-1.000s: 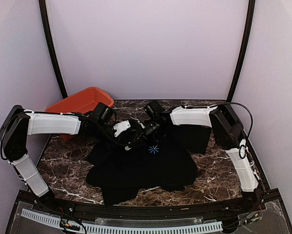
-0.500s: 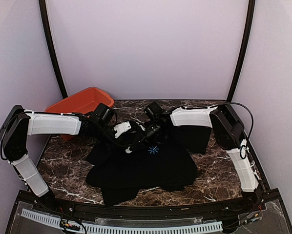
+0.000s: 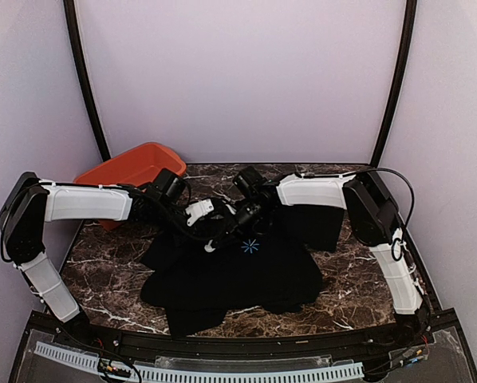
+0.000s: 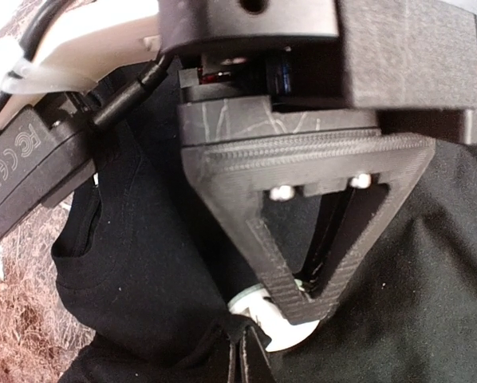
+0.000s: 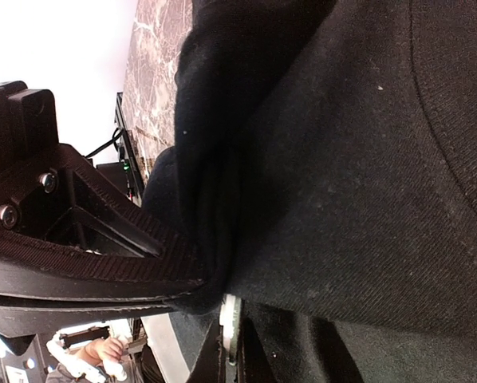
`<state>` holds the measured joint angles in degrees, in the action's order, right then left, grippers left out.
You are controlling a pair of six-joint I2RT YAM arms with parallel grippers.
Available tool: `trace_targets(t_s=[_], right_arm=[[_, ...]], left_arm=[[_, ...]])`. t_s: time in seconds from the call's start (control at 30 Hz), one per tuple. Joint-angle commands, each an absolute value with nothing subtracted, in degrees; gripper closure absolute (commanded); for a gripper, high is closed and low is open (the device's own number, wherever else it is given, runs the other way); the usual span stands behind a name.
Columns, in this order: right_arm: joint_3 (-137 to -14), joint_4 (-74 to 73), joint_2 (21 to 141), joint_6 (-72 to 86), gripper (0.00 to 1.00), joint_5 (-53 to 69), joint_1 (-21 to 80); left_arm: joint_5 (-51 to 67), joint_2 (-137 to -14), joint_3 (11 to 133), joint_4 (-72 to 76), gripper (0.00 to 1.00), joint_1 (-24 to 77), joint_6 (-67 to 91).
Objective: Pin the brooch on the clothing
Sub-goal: Cross the brooch on the flattened clothing.
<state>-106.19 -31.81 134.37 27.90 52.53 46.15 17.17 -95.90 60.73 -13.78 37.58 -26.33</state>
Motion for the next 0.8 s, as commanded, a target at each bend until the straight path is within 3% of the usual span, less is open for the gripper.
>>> trace_targets(t_s=[0.0,0.47,0.67,0.77], right_arm=[[-110.4,-31.4,134.6,26.0,1.00,58.0,49.5],[-112.3,-31.8,138.0,26.8,1.00,60.1,51.5],[-108.8,-31.3,135.9,28.0,1.00,60.0,47.2],[-106.0,-30.5,133.7,28.1,1.00,59.3,45.0]], left_arm=[[18.1,-95.5,61.8,-13.9,0.99,37.8,-26.6],[18.1,-94.5,61.4,-13.1,0.99,37.7,-26.3],[17.3,-94.2,61.3,-13.3,0.98,37.7,-26.2],[16.6,-94.0,61.4,-13.4,0.83,37.8,-26.0]])
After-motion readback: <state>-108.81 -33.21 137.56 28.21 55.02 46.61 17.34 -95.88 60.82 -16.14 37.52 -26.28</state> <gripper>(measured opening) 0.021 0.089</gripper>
